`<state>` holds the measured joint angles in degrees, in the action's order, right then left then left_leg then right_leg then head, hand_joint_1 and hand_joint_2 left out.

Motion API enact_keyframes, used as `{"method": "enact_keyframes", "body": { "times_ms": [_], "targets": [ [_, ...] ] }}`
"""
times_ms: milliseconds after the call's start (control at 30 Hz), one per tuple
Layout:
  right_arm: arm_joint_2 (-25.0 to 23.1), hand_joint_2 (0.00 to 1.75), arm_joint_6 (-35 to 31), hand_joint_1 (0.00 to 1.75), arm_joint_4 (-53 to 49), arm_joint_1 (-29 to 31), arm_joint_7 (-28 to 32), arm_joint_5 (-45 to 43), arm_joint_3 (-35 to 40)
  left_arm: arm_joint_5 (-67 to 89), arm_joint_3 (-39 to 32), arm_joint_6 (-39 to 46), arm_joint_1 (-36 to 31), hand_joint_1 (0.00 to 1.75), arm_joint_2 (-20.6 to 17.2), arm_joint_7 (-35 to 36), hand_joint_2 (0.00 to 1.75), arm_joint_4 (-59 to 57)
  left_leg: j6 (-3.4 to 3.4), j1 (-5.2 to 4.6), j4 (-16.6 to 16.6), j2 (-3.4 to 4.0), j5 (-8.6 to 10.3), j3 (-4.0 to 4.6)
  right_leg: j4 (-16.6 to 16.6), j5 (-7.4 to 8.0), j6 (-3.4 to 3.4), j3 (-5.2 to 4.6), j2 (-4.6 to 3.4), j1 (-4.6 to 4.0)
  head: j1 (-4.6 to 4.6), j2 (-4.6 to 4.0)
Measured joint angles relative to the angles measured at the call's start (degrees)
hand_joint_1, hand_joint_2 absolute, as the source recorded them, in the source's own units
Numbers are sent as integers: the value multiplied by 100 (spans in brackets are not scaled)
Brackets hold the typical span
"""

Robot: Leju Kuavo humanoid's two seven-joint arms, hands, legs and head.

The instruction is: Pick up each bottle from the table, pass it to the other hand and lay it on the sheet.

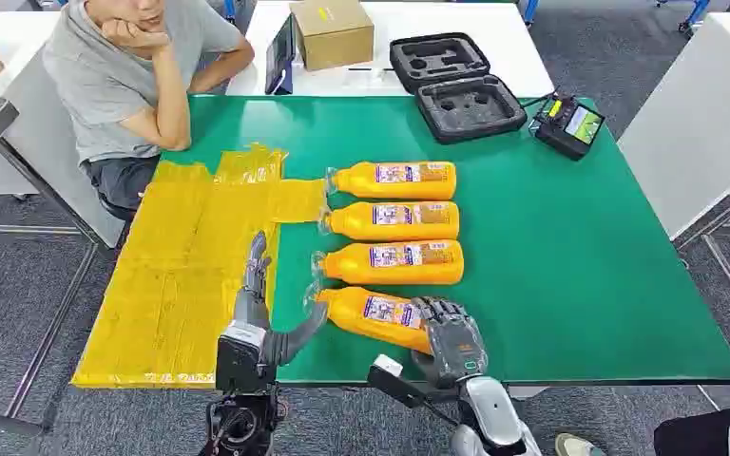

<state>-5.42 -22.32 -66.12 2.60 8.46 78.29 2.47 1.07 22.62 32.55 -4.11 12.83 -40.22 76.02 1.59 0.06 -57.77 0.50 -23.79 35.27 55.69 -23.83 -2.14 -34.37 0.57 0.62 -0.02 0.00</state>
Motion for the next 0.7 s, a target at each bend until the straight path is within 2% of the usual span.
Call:
{"method": "enact_keyframes", "body": {
  "times_ms": [133,200,267,300,467,700],
  "targets": [
    [13,175,57,175,111,80,-20,-28,-24,-9,4,-33,-28,0,11,0,175,-30,0,0,0,1,-2,-23,-2,-1,1,20,0,0,0,0],
    [17,175,79,164,149,107,-33,-33,-42,-11,9,-33,-33,0,17,0,175,-52,1,0,0,1,-3,-33,-3,-1,1,27,-1,0,0,0],
    [17,175,116,175,179,120,-33,-68,-50,-13,11,-42,-40,0,28,0,175,-68,1,0,0,2,-3,-42,-3,-1,1,35,0,0,2,0],
    [17,175,144,175,186,123,20,-175,-59,-13,15,-48,-50,0,31,0,175,-85,1,0,0,2,-3,-48,-4,-2,1,36,0,0,2,0],
    [26,175,980,175,186,140,1295,-2150,-343,-77,13,79,-58,0,52,0,175,-94,6,-1,0,35,-15,-73,-4,4,4,57,-26,0,0,0],
    [-4,175,1373,175,186,94,1753,-2942,-485,-197,-151,466,-49,0,118,0,175,219,3,3,0,34,-12,-73,-3,3,5,56,-29,-7,0,0]
  ]
}}
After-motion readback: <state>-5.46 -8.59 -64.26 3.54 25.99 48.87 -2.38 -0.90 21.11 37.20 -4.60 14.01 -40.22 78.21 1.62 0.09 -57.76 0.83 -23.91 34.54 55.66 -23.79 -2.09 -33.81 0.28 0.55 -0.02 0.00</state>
